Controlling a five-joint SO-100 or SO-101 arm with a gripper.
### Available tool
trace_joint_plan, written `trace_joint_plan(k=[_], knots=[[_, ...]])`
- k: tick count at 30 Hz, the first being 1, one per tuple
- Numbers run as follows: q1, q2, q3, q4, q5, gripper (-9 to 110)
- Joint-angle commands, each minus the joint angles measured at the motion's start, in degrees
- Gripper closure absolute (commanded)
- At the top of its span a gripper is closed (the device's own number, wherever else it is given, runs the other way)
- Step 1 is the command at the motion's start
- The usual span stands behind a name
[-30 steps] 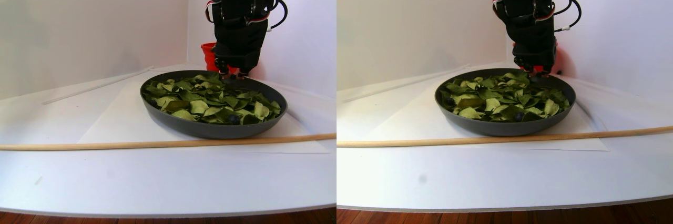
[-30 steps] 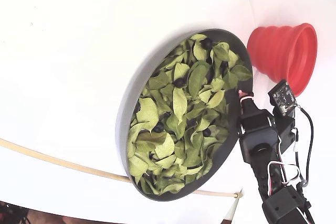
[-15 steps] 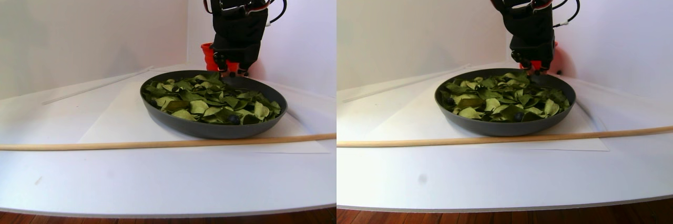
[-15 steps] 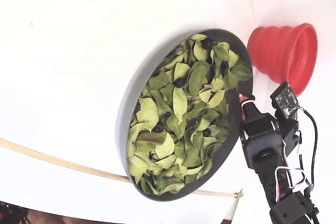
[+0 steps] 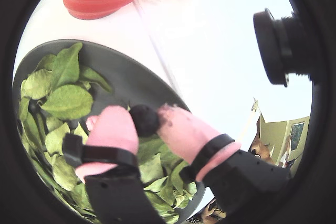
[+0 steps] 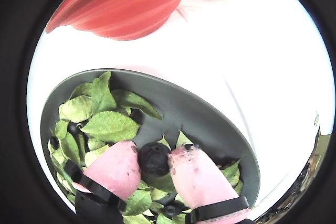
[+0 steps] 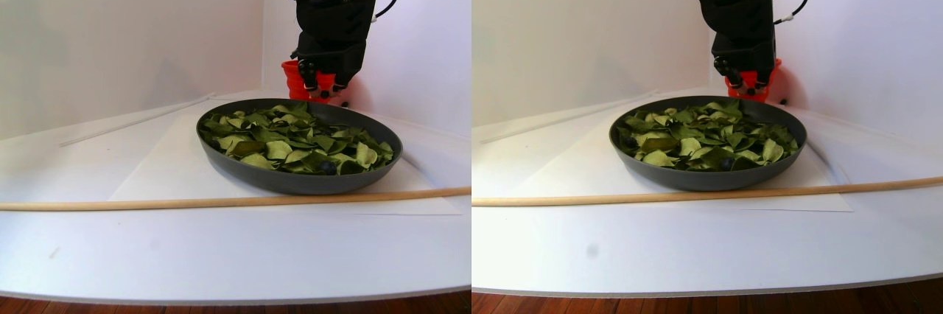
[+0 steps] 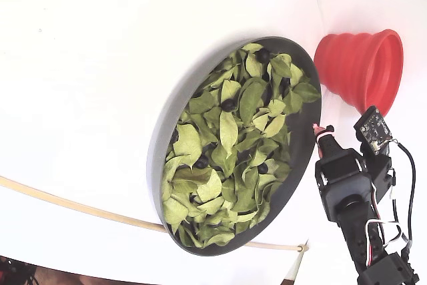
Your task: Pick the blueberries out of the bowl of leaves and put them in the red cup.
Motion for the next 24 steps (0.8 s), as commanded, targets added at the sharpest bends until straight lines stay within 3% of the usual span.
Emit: trace_joint_plan(k=[1,24], knots=[[-0.09,9.58,0.09,0.0,-0.79,92],[-1.23,20.13,1.76,3.96,-2.46,92]])
